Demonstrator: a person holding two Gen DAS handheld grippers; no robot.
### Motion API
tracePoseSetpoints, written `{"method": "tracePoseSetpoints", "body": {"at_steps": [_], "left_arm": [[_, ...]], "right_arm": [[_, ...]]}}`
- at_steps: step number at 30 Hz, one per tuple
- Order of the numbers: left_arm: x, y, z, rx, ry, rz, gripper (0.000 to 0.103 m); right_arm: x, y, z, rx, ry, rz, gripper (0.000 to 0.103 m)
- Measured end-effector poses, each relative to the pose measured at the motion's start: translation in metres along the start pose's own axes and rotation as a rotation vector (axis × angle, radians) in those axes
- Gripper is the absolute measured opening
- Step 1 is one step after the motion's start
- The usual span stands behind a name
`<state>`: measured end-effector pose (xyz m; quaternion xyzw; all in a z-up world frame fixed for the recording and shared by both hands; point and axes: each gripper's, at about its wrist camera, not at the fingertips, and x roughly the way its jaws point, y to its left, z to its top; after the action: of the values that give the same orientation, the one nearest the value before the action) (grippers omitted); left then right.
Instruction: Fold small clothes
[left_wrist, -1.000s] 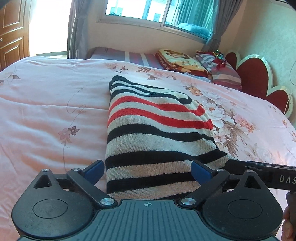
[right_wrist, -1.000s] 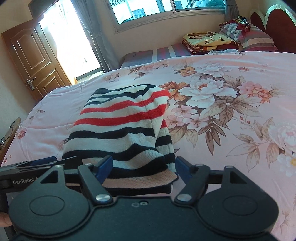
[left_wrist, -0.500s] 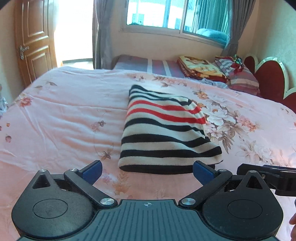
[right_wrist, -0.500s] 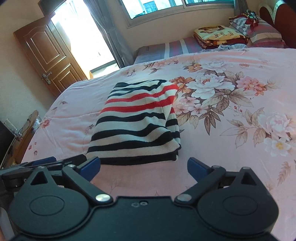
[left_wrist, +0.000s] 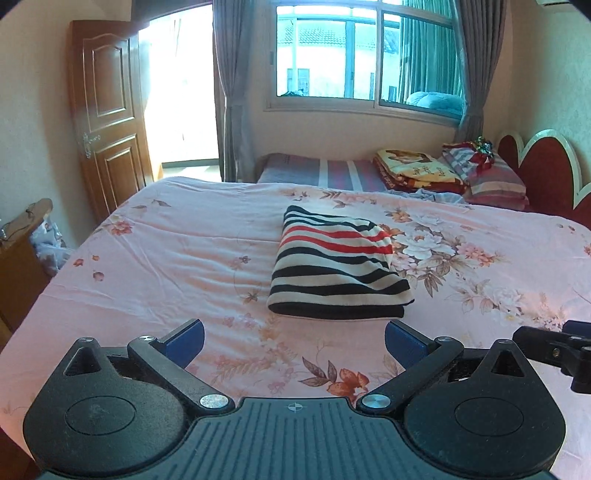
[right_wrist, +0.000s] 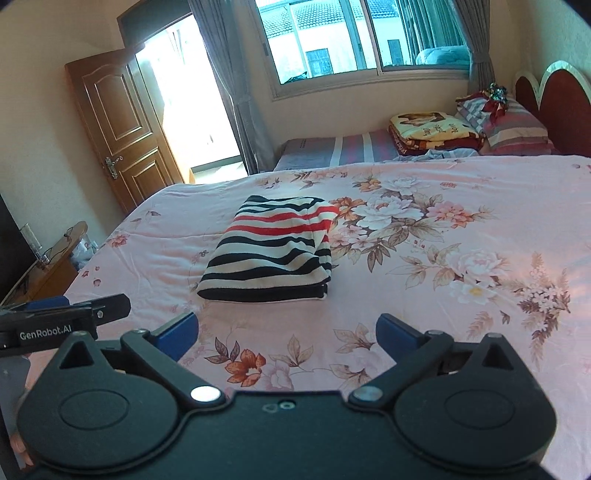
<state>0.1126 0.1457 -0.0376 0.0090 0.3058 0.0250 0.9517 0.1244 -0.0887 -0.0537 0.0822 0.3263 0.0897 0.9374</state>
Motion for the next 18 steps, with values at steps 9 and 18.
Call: {"method": "tracePoseSetpoints", "body": {"at_steps": [9, 18], "left_arm": [[-0.048, -0.007, -0.014, -0.004, 0.015, -0.007, 0.103], [-0.069, -0.010, -0.024, -0.027, 0.012, -0.012, 0.103]], "right_arm": [[-0.052, 0.021, -0.011, -0.067, -0.106, -0.161, 0.102], [-0.075, 0.025, -0.014, -0.091, -0.147, -0.215, 0.102]]}}
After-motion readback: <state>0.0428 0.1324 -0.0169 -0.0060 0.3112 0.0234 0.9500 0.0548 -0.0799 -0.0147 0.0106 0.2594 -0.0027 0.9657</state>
